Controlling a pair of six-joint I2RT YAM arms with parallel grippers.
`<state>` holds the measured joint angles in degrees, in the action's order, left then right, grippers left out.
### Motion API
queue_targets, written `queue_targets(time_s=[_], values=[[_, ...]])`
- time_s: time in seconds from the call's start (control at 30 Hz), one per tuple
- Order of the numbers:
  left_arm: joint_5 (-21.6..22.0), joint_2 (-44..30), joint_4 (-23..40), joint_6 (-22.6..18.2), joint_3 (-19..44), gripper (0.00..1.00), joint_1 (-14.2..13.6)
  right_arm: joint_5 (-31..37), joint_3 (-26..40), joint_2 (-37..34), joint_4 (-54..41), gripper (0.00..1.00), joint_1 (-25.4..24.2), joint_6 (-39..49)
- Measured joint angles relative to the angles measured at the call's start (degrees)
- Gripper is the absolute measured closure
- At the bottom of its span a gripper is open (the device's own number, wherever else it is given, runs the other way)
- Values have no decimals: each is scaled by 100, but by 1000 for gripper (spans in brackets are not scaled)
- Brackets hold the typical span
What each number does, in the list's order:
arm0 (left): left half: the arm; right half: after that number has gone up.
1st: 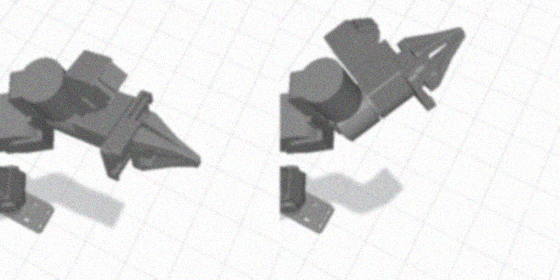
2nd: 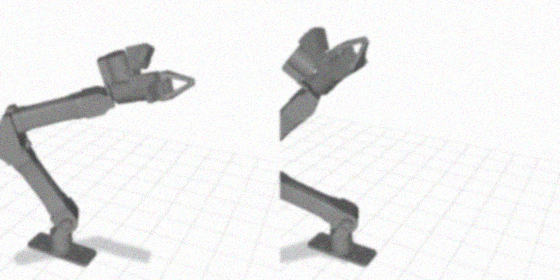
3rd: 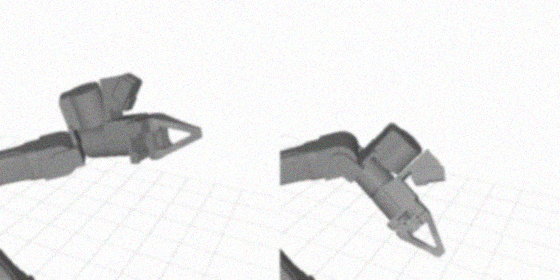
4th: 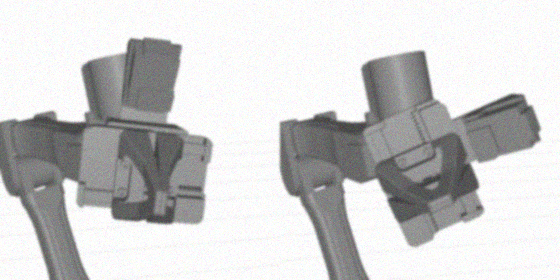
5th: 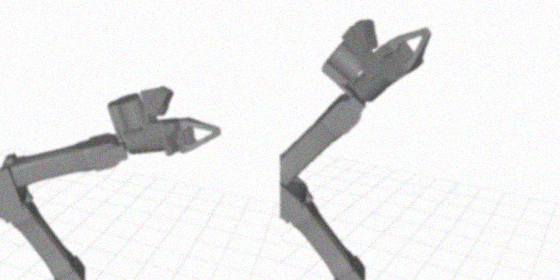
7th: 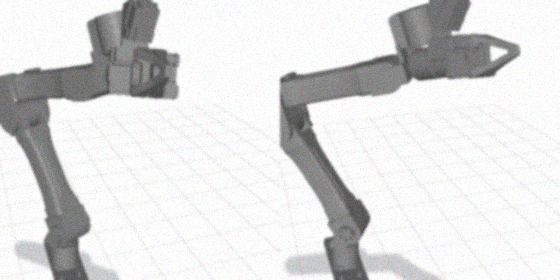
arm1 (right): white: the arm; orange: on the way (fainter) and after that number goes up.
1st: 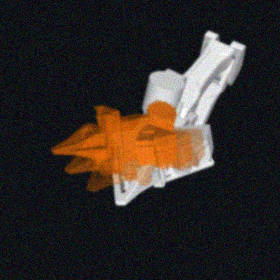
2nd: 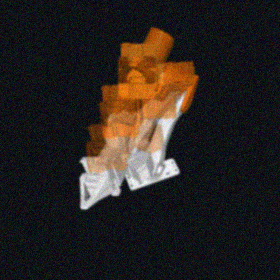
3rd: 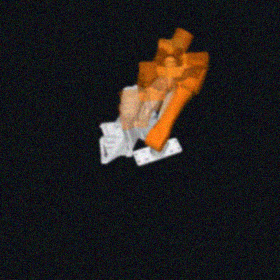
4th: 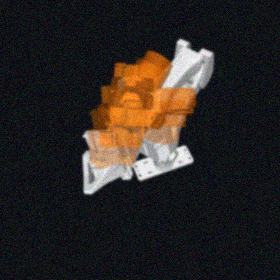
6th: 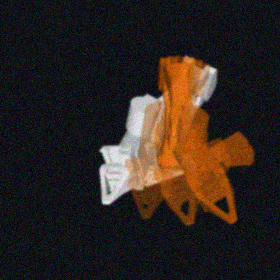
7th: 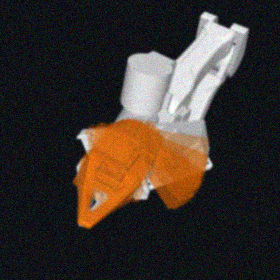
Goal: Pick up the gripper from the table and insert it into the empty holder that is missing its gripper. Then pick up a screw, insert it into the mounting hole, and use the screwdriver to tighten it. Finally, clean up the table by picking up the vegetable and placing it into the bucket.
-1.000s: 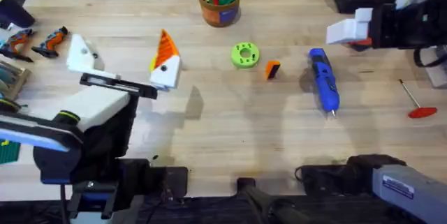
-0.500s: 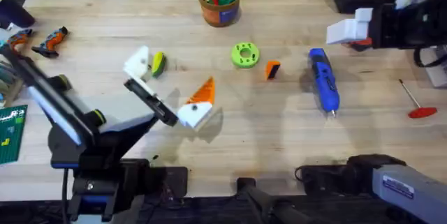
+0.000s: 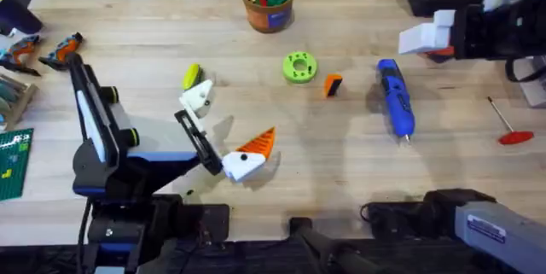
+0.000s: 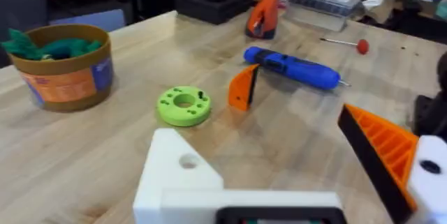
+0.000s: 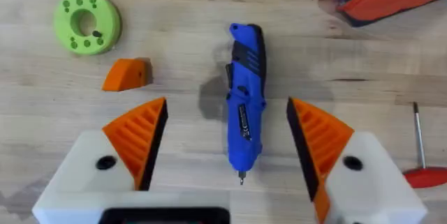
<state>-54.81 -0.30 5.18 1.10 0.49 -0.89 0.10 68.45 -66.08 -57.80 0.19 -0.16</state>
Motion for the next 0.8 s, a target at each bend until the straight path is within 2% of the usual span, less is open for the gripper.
queue_targets(time_s=[0.4, 0.8], values=[[-797, -1, 131, 116, 11, 16, 0, 0, 0, 0, -2, 9, 0, 0], [-1016, -1, 169, 134, 11, 15, 0, 0, 0, 0, -2, 9, 0, 0]])
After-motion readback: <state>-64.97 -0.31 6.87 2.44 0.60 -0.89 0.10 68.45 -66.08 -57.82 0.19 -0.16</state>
